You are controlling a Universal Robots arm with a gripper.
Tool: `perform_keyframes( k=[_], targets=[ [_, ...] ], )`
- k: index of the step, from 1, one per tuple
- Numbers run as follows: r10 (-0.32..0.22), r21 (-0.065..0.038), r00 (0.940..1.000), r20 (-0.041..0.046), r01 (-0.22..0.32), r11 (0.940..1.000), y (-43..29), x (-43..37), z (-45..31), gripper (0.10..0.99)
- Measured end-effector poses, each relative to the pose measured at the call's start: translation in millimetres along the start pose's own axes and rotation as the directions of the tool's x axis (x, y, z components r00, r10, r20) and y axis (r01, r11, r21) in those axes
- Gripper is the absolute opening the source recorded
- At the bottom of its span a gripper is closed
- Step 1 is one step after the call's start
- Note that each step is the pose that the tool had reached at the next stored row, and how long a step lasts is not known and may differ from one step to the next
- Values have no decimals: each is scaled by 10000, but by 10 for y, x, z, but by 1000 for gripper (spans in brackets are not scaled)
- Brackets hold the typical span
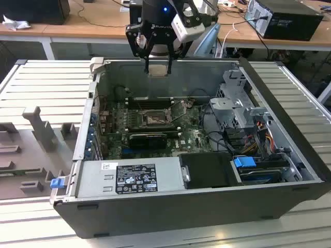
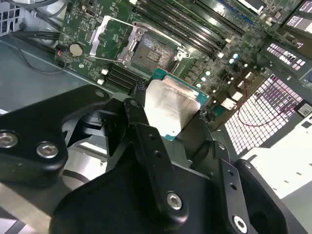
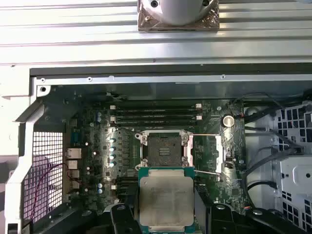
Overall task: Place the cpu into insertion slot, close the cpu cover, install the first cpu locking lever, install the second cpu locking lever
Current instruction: 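Place the cpu into insertion slot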
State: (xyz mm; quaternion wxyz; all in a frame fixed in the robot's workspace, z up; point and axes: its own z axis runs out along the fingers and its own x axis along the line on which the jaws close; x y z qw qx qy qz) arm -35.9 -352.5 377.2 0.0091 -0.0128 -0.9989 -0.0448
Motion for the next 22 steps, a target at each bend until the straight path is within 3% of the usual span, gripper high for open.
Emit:
perform_keyframes(
  k=[22],
  targets=[
    [367,-5,9993,33,-367,9993,-4,-1,19,541]
  ],
)
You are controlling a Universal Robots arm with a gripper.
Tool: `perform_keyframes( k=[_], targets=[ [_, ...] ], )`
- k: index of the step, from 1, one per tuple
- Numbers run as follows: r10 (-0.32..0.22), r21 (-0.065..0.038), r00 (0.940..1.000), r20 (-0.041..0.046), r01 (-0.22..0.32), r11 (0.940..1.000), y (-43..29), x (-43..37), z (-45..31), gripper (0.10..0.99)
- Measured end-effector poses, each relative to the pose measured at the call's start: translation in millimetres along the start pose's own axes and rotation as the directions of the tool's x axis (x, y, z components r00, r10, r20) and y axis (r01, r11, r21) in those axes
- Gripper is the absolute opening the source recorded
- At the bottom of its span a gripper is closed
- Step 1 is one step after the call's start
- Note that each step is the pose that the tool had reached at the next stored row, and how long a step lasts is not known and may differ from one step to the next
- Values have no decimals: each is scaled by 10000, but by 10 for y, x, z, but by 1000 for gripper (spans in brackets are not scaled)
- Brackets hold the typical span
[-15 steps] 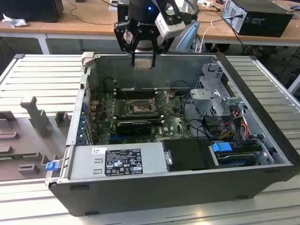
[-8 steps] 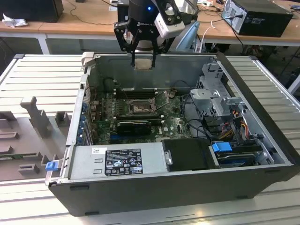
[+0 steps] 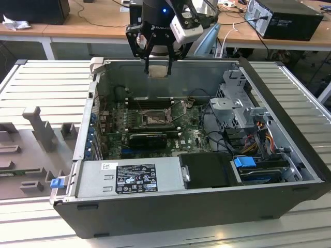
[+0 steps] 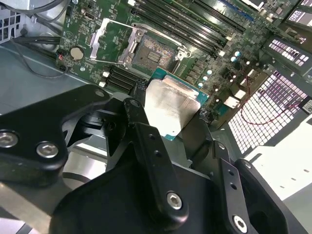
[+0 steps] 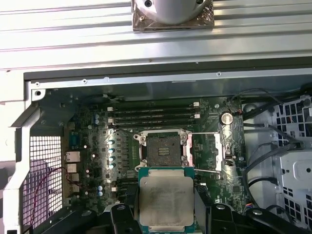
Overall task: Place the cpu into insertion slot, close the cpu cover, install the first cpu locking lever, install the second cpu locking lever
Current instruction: 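Place the cpu into insertion slot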
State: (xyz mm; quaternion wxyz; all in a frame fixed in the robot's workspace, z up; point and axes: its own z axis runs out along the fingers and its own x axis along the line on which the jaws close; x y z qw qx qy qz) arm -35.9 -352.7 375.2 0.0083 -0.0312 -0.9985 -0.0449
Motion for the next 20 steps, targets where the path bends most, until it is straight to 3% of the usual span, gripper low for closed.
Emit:
perform_keyframes(
  k=[20],
  targets=[
    [447,-10,9990,40,-447,9990,0,0,2,541]
  ],
)
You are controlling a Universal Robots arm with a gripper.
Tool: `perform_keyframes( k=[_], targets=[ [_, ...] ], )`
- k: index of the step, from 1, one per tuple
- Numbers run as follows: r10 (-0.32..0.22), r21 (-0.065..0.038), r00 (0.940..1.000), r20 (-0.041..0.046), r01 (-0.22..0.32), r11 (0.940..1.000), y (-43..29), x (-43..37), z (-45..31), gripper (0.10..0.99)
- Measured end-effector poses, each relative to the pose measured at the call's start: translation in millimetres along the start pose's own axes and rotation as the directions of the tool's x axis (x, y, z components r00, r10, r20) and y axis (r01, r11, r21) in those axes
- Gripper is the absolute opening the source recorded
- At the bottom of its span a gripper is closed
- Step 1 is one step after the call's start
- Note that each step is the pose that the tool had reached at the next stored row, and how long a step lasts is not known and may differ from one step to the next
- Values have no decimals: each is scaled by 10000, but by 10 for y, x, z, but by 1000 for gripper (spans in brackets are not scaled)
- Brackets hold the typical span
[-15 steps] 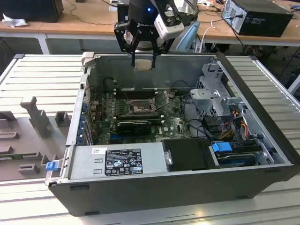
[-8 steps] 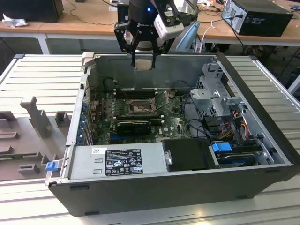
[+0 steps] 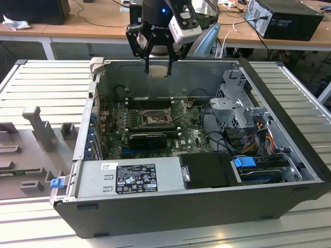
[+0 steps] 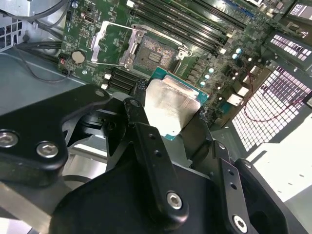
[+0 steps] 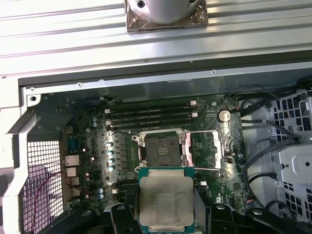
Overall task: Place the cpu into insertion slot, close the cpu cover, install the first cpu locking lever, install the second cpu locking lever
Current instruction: 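Place the cpu into insertion slot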
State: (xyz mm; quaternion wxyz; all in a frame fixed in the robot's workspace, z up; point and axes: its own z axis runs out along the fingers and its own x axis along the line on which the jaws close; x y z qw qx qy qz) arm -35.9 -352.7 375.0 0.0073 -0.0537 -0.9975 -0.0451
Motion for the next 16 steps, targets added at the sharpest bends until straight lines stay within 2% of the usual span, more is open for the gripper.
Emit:
perform_keyframes(
  k=[13,16],
  targets=[
    [448,-9,9990,40,-448,9990,0,0,2,541],
    [794,-18,9968,70,-794,9968,0,0,4,541]
  ],
)
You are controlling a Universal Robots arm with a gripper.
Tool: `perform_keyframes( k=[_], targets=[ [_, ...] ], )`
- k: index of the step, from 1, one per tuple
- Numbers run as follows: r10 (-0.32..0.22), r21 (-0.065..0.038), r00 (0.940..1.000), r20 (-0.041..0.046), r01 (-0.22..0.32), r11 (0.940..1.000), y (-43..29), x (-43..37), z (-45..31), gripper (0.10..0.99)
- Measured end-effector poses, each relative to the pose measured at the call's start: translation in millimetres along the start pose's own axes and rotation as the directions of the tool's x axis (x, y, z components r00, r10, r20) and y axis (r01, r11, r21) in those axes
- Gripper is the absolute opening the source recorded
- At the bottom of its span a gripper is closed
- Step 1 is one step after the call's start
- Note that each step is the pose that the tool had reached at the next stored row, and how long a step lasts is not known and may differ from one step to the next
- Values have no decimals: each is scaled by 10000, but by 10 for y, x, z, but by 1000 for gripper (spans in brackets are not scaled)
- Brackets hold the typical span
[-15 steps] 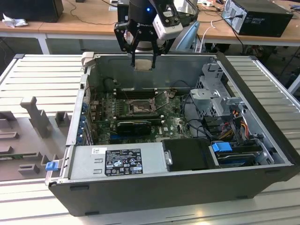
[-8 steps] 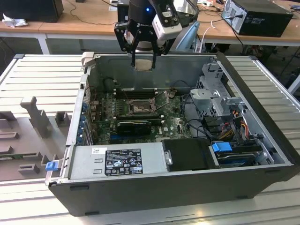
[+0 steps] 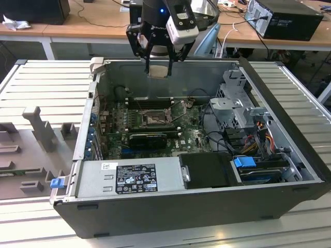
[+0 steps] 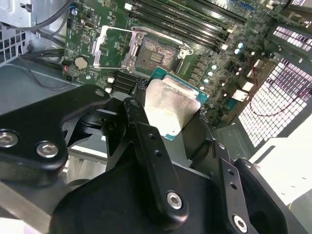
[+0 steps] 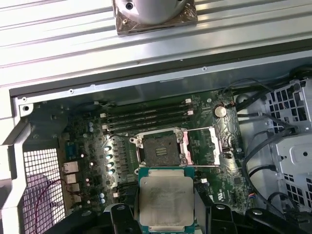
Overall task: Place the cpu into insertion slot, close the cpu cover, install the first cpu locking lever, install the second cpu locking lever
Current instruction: 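Place the cpu into insertion slot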
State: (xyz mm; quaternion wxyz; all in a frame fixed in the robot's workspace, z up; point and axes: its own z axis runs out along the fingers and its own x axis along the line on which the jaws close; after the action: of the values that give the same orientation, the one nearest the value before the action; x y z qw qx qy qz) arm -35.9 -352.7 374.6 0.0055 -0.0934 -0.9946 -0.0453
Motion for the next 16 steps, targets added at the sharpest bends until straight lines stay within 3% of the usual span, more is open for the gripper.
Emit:
perform_keyframes(
  k=[3,8,14,16],
  targets=[
    [404,-8,9992,36,-404,9992,-1,0,6,541],
    [1201,-29,9927,106,-1201,9928,-2,0,21,541],
    [2303,-69,9729,201,-2302,9731,-4,-1,42,541],
    [2414,-73,9702,211,-2413,9704,-7,-1,56,541]
  ],
)
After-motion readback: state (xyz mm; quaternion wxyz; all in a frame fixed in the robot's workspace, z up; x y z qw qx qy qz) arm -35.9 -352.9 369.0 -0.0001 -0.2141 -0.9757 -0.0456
